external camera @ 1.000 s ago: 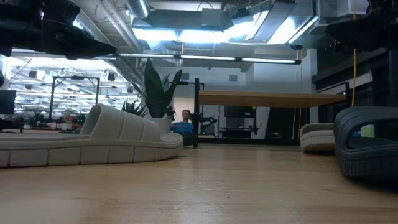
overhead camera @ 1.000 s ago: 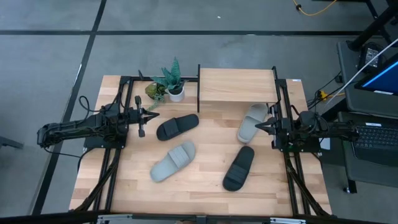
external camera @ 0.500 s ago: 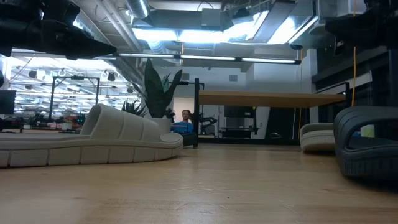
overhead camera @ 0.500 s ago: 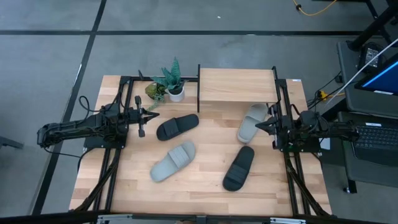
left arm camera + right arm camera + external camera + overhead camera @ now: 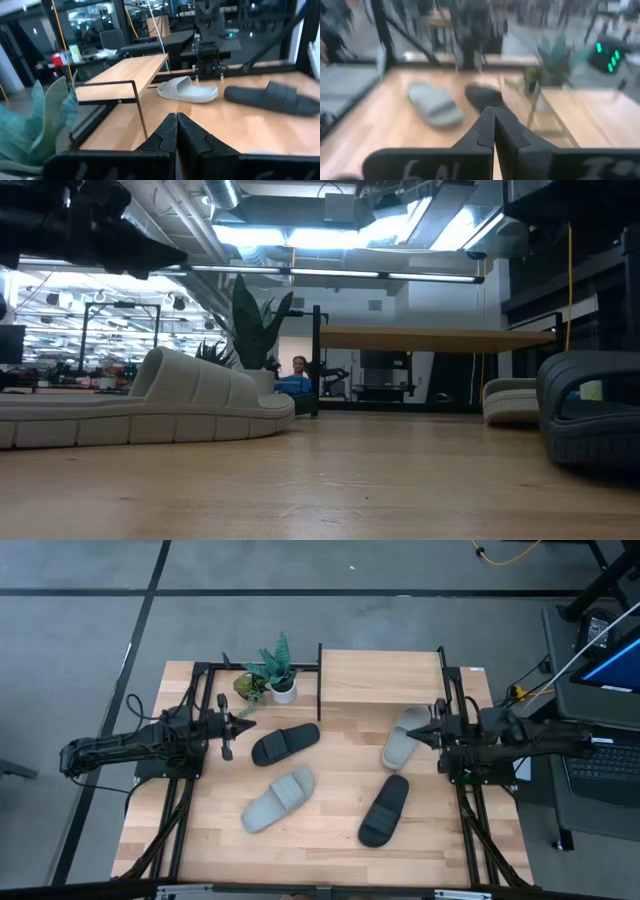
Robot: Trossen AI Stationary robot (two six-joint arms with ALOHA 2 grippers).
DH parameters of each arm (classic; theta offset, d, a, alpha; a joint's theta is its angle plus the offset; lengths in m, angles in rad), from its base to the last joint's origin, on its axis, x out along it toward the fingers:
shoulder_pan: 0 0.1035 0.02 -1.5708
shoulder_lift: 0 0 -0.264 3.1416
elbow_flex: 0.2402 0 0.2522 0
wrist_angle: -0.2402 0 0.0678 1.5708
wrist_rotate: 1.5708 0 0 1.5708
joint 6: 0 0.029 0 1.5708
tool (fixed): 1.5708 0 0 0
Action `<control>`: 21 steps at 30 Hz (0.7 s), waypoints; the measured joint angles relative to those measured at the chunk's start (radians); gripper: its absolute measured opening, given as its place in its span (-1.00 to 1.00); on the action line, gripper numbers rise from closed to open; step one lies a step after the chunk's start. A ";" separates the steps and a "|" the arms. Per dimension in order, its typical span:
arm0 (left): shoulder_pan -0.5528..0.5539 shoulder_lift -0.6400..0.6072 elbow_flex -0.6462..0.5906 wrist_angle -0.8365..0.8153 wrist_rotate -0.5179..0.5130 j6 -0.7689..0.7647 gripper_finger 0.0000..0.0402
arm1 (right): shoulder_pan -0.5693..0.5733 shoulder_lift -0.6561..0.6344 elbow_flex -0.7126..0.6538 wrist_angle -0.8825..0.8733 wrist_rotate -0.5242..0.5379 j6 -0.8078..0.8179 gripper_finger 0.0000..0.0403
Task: Pick and place slides into the shelf
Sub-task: Put the right gray slipper on the shelf
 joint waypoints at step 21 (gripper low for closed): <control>-0.075 0.266 0.324 -0.184 0.000 -0.137 -1.00 | 0.005 0.213 0.212 -0.348 0.067 0.155 -0.97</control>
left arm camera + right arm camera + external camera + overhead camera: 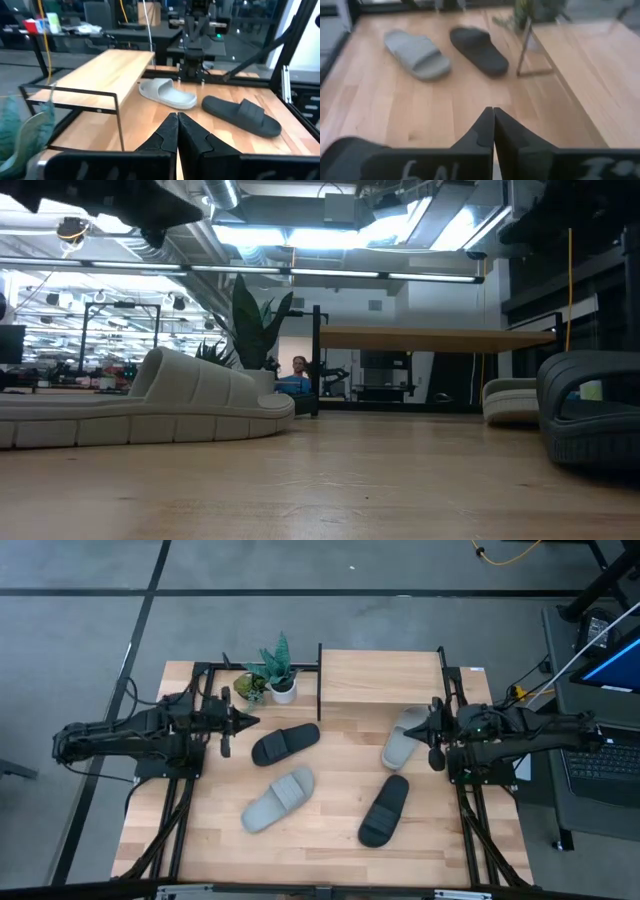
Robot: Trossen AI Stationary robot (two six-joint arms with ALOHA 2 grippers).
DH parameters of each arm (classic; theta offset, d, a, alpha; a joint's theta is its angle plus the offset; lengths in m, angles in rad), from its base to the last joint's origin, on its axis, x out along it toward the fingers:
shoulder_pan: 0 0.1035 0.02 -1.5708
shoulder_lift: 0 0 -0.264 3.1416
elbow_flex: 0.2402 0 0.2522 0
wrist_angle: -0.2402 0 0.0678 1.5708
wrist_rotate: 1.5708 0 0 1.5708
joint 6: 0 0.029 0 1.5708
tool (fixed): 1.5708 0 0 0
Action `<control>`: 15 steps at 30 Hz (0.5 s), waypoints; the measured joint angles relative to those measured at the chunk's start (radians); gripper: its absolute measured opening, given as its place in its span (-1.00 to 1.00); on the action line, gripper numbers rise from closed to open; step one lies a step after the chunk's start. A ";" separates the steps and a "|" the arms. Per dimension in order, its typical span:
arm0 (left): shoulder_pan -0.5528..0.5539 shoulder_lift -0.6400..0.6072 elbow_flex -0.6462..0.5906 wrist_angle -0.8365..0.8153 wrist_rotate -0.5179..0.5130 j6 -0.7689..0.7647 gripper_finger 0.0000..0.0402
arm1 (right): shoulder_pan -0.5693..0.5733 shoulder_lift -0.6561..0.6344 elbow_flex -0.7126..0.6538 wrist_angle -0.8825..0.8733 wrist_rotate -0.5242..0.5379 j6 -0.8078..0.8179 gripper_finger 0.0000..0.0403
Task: Pick and place slides into the shelf
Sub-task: Put the right gray slipper on the shelf
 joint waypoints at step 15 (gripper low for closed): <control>-0.148 0.233 0.010 0.185 -0.145 -0.071 -1.00 | 0.093 0.062 0.013 -0.107 -0.040 0.164 -0.98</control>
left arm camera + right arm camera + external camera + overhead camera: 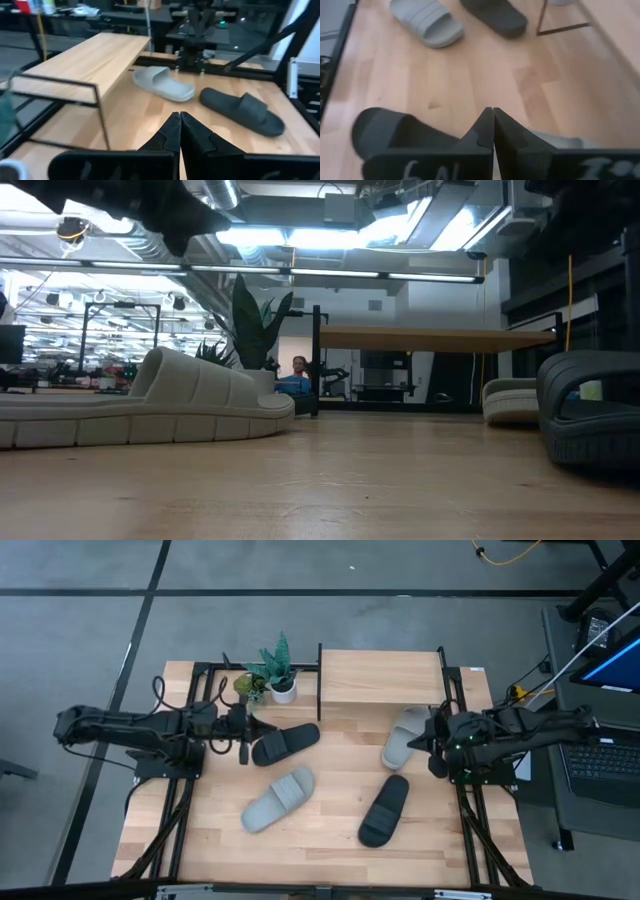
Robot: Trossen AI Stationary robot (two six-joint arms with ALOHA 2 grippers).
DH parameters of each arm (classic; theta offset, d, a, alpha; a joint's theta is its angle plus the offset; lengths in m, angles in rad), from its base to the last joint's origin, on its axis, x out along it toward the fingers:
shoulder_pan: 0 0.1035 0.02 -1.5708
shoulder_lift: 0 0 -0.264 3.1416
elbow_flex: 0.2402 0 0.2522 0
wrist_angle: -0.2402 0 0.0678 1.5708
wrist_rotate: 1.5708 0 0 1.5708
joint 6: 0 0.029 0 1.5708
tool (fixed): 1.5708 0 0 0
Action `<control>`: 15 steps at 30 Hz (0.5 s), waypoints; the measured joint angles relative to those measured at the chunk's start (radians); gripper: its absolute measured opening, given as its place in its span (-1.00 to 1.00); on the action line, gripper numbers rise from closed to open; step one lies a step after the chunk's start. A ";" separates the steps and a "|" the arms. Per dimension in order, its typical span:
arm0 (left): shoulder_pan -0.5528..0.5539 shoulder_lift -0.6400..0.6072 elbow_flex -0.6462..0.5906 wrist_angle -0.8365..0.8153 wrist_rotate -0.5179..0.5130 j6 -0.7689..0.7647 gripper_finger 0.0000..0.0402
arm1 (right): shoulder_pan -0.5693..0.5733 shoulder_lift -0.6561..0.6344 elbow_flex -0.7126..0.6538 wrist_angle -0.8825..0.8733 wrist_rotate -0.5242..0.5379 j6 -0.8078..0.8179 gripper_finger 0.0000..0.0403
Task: Pick and place slides into the shelf
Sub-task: Put the right gray slipper on the shelf
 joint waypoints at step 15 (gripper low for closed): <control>-0.031 0.011 0.000 0.002 -0.093 0.030 -1.00 | 0.225 0.318 0.250 -0.180 0.117 0.183 -0.99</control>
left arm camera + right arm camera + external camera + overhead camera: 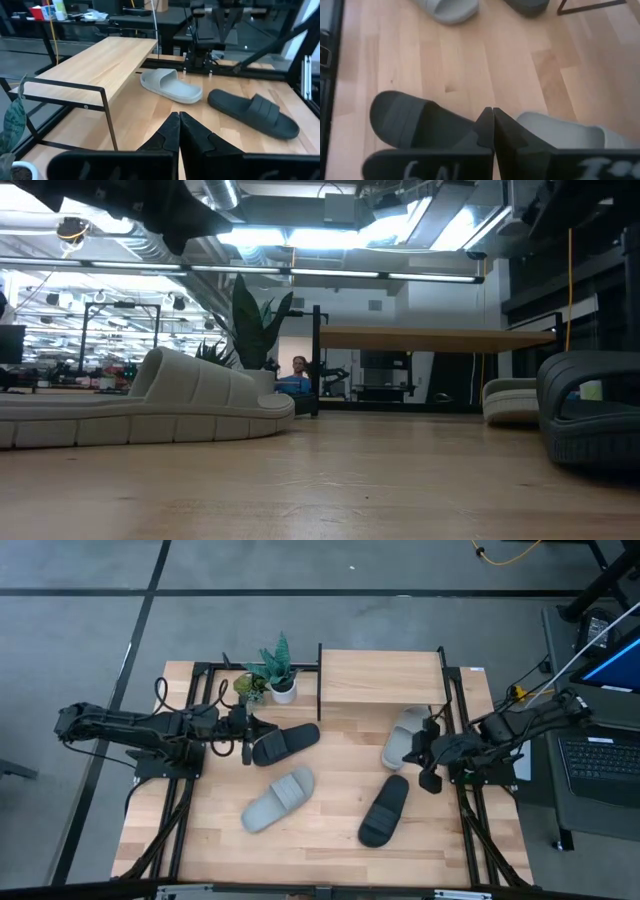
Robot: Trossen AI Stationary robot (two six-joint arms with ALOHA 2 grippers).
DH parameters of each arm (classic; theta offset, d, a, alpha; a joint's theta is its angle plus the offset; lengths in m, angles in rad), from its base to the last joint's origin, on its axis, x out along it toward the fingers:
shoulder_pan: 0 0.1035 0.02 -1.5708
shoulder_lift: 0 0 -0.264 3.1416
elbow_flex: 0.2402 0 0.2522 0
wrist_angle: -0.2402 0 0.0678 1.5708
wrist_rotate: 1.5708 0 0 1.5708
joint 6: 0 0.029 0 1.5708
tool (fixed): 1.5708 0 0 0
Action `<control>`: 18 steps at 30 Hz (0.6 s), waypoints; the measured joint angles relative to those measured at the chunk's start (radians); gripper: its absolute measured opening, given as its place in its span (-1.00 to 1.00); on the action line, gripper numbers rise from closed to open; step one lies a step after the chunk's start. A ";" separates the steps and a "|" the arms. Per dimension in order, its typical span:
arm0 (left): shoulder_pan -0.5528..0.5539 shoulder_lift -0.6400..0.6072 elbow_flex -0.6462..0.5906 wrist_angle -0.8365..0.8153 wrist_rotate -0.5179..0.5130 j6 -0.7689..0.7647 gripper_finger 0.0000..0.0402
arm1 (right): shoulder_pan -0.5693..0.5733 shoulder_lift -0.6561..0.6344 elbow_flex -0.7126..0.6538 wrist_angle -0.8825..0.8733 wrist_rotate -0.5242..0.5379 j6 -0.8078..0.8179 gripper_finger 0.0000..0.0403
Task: Pick and place slides into the shelf
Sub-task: Put the right gray slipper on the shelf
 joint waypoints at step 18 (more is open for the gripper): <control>0.000 0.000 0.000 -0.088 0.000 0.026 -1.00 | 0.060 0.261 0.047 -0.172 0.063 0.373 -0.89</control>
